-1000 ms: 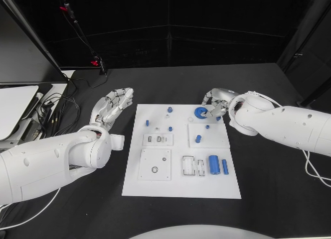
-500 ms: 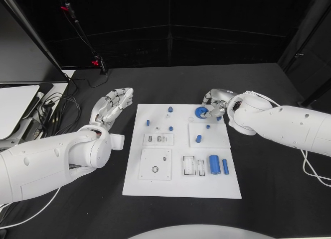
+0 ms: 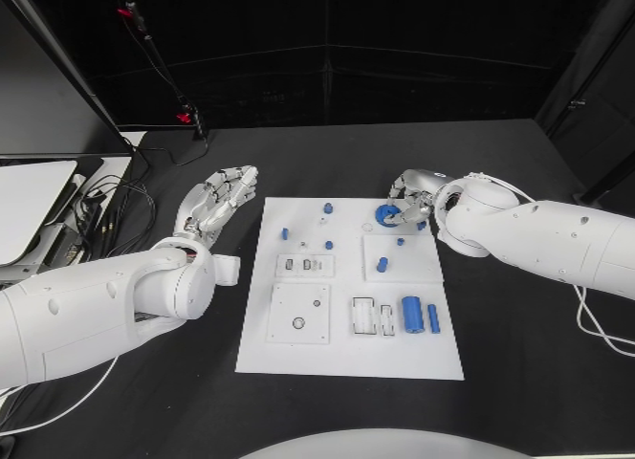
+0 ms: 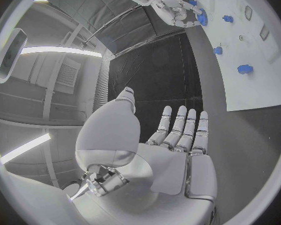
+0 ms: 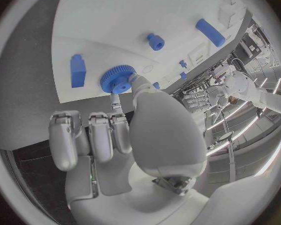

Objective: Assemble the parts on the task board

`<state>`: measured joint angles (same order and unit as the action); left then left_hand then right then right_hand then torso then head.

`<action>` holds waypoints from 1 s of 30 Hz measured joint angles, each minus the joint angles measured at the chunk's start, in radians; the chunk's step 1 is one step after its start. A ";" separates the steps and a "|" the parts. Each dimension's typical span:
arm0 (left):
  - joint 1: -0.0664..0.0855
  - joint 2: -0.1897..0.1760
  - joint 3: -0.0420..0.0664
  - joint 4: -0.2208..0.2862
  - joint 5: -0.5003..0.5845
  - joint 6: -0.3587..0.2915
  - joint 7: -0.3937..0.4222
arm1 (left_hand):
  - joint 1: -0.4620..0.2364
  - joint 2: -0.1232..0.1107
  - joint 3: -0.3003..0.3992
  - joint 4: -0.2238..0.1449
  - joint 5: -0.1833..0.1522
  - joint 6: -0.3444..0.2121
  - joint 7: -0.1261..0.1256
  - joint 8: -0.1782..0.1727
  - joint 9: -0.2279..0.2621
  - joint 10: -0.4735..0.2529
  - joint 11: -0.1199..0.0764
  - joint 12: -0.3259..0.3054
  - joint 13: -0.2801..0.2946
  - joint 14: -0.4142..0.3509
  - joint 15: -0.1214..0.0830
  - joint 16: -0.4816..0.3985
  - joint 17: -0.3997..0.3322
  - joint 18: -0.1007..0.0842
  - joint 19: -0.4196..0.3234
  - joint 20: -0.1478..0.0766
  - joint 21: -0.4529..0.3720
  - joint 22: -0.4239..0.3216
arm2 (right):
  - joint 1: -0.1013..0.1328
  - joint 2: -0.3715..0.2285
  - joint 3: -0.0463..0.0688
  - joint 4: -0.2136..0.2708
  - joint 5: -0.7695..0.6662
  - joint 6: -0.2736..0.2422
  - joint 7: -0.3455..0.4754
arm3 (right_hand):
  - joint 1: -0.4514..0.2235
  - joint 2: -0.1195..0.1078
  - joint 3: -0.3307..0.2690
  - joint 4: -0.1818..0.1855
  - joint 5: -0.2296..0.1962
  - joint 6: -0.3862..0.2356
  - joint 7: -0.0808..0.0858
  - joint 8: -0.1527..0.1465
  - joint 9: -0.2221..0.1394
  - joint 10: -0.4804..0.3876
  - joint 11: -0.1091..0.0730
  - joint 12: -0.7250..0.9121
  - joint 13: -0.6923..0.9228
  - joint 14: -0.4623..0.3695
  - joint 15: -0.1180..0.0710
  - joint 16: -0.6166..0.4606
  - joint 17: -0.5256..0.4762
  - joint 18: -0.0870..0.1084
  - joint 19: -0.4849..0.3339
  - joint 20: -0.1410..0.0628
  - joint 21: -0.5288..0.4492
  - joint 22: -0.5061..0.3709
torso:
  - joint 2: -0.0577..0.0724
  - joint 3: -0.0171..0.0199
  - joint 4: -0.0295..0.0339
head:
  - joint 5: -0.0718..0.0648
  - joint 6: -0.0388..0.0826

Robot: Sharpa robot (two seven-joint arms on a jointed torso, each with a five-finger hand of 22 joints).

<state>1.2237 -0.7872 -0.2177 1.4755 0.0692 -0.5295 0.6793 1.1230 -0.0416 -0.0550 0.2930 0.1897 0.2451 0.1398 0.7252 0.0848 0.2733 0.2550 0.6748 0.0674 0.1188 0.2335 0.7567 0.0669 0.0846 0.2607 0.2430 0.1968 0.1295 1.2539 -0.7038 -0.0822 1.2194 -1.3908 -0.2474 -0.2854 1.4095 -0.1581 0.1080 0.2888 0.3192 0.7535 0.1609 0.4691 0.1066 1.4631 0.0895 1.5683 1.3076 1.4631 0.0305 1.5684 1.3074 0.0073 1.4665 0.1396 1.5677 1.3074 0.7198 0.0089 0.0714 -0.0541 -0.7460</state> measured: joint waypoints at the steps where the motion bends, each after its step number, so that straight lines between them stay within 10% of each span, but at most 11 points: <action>1: 0.000 0.000 0.000 0.000 0.000 0.000 0.000 | 0.000 0.000 0.000 0.000 0.000 0.000 0.000 0.000 0.000 0.000 0.000 0.000 0.000 0.000 0.000 0.000 0.000 0.000 0.000 0.000 0.000 0.000 | 0.000 0.001 0.000 0.000 0.000 0.001 -0.002 | 0.003 0.003 0.002 -0.002 0.000 0.008 0.000 -0.005 -0.002 0.000 0.000 0.000 0.000 0.000 0.000 0.000 0.000 0.000 0.000 0.000 0.000 0.000 | 0.000 0.0000 0.0000 | 0.000 0.000; 12: 0.000 -0.001 0.000 0.001 0.000 0.000 0.000 | 0.000 0.000 0.000 0.000 0.005 0.000 0.000 0.000 0.000 0.000 0.000 0.000 0.000 0.000 0.000 0.000 0.000 0.000 0.000 0.000 0.000 0.001 | 0.002 0.006 0.003 0.002 -0.008 0.004 -0.016 | 0.037 0.033 0.087 -0.035 0.021 0.149 -0.005 -0.099 -0.041 0.000 0.000 0.000 0.000 0.000 0.000 0.000 0.000 0.000 0.000 0.000 0.000 0.000 | 0.000 0.0003 0.0001 | 0.003 -0.006; 30: 0.000 -0.004 0.000 0.003 0.000 0.000 0.000 | 0.000 0.000 0.000 0.000 0.005 0.000 0.000 0.000 0.000 0.000 0.000 0.000 0.000 0.000 0.000 0.000 0.000 0.000 0.000 0.000 0.000 0.001 | -0.006 -0.005 -0.002 0.042 -0.030 -0.091 0.008 | 0.059 0.048 0.136 -0.078 0.048 0.159 0.004 -0.156 -0.043 0.002 -0.017 0.000 0.000 0.000 -0.007 0.000 0.000 0.000 0.000 -0.008 0.000 0.000 | 0.000 0.0003 0.0001 | 0.001 0.000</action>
<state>1.2237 -0.7910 -0.2178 1.4781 0.0692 -0.5295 0.6793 1.1230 -0.0416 -0.0550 0.2930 0.1949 0.2451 0.1398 0.7251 0.0849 0.2733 0.2550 0.6748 0.0674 0.1188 0.2335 0.7567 0.0669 0.0846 0.2607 0.2430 0.1968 0.1304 1.2476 -0.7090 -0.0838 1.2613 -1.4210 -0.3388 -0.2778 1.4686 -0.1098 0.2438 0.2108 0.3672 0.9128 0.1649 0.3128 0.0641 1.4649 0.0728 1.5683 1.3076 1.4634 0.0230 1.5683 1.3073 0.0074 1.4667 0.1320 1.5677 1.3074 0.7195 0.0092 0.0715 -0.0527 -0.7462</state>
